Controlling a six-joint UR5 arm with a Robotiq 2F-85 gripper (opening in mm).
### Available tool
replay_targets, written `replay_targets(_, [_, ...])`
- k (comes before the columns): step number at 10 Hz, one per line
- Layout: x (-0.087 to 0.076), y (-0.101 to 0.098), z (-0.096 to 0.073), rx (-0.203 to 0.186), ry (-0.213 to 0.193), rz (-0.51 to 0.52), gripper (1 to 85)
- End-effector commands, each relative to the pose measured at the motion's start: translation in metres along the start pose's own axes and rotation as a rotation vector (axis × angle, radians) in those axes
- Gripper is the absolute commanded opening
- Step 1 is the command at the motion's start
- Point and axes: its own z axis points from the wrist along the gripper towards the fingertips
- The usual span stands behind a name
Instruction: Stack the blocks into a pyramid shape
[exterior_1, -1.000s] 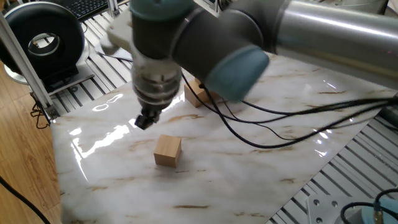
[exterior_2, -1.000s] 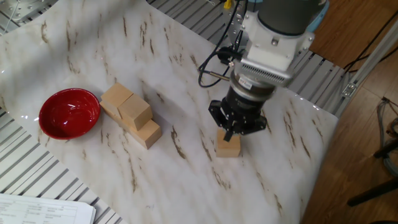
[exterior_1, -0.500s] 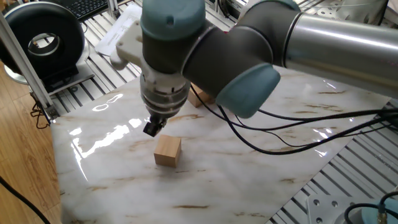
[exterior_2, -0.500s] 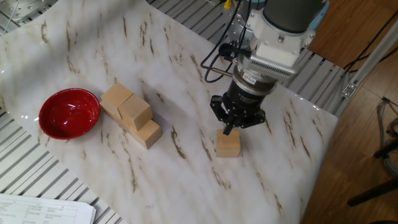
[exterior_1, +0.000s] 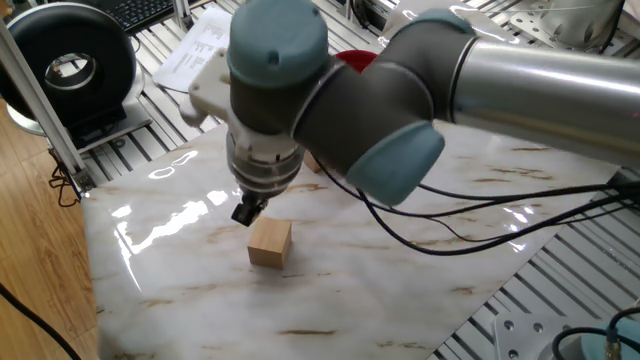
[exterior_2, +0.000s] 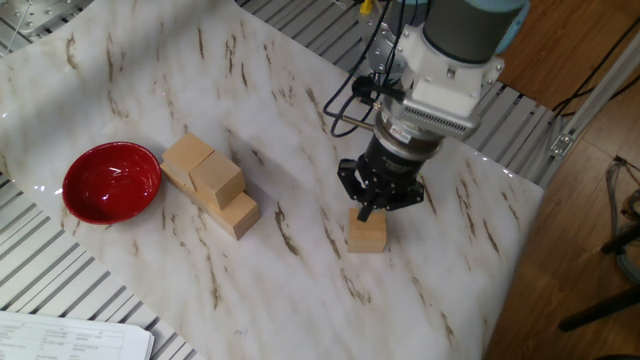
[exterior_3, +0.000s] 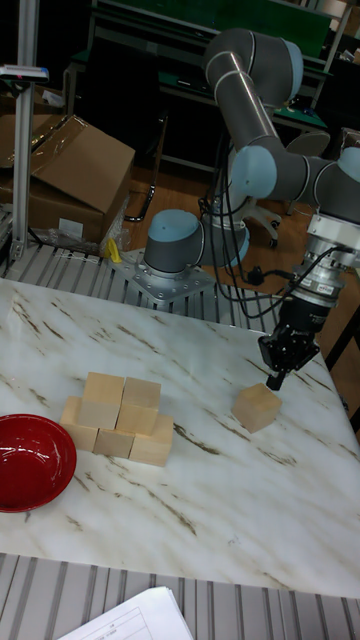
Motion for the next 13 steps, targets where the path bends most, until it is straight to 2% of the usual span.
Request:
replay_targets(1, [-0.001,0.007,0.017,0.003,-0.023,0.015,1.0])
replay_targets(3, [-0.001,0.008,0.02,0.004,-0.026,0.013,1.0])
replay_targets(7, [0.004,0.004,0.02,0.018,-0.006,-0.006,1.0])
replay_targets(10, [0.013,0.002,0.019,0.025,0.026,-0.033,1.0])
replay_targets(13, [0.028,0.002,0.019,0.022,0.085,-0.042,1.0])
